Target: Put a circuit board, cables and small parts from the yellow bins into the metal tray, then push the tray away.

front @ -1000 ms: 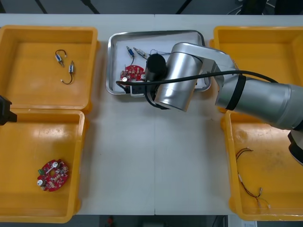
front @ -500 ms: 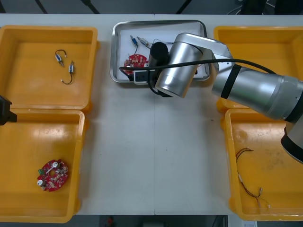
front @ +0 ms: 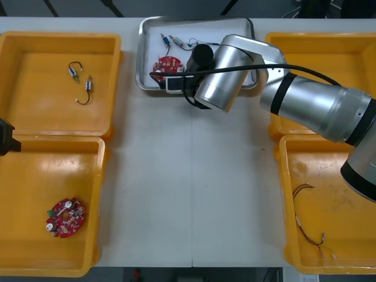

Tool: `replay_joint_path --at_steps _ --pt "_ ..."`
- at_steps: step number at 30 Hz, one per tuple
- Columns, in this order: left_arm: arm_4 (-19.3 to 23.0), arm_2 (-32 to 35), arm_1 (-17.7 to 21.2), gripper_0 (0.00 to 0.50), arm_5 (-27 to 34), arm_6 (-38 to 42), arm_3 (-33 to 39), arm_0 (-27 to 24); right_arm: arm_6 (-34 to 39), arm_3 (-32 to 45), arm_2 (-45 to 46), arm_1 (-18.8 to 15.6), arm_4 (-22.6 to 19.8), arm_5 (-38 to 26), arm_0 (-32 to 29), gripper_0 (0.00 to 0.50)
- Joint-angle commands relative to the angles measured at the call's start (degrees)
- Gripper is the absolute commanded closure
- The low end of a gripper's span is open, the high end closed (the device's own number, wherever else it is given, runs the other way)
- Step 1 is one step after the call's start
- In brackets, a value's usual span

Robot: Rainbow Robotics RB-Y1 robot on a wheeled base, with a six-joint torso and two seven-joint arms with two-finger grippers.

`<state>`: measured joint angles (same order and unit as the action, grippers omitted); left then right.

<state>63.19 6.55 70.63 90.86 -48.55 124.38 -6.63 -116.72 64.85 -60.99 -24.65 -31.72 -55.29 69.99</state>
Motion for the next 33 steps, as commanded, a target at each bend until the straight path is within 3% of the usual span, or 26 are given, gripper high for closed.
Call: replay_joint_path --at_steps 1,12,14,16,18,20,22,26,33 --pt "-0.5 1.9 2.7 0.000 -0.5 2.3 0.3 0.8 -2.1 -0.5 -0.4 1.2 -0.2 3.0 3.7 0.500" --pt "-0.5 1.9 2.7 0.000 -0.5 2.3 0.3 0.8 -2.1 -1.7 -0.4 1.1 0.8 6.2 3.8 0.500" --pt "-0.5 1.9 2.7 0.000 -0.5 2.3 0.3 0.8 -2.0 -1.7 -0.4 1.2 0.8 6.2 3.8 0.460" --pt "-0.5 1.9 2.7 0.000 -0.5 2.3 0.3 0.8 -1.8 -1.7 -0.4 1.2 0.8 6.2 3.8 0.368" --pt "-0.5 1.9 2.7 0.000 -0.5 2.3 0.3 0.8 -1.8 -1.7 -0.4 1.2 0.7 6.1 3.8 0.218" --pt "-0.5 1.9 2.7 0.000 -0.5 2.3 0.3 0.8 -2.0 -1.7 -0.4 1.2 0.6 5.7 3.7 0.136" --pt "-0.5 1.9 2.7 0.000 -0.5 2.3 0.3 0.8 -1.9 -1.7 -0.2 1.0 -0.6 4.8 3.7 0.008" --pt "-0.5 1.9 2.7 0.000 -0.5 2.3 0.3 0.8 -2.1 -0.3 1.7 0.5 -2.6 3.0 3.7 0.000" --pt "-0.5 1.9 2.7 0.000 -0.5 2.3 0.3 0.8 -1.6 9.9 7.9 -2.5 -4.0 -10.1 3.7 0.000"
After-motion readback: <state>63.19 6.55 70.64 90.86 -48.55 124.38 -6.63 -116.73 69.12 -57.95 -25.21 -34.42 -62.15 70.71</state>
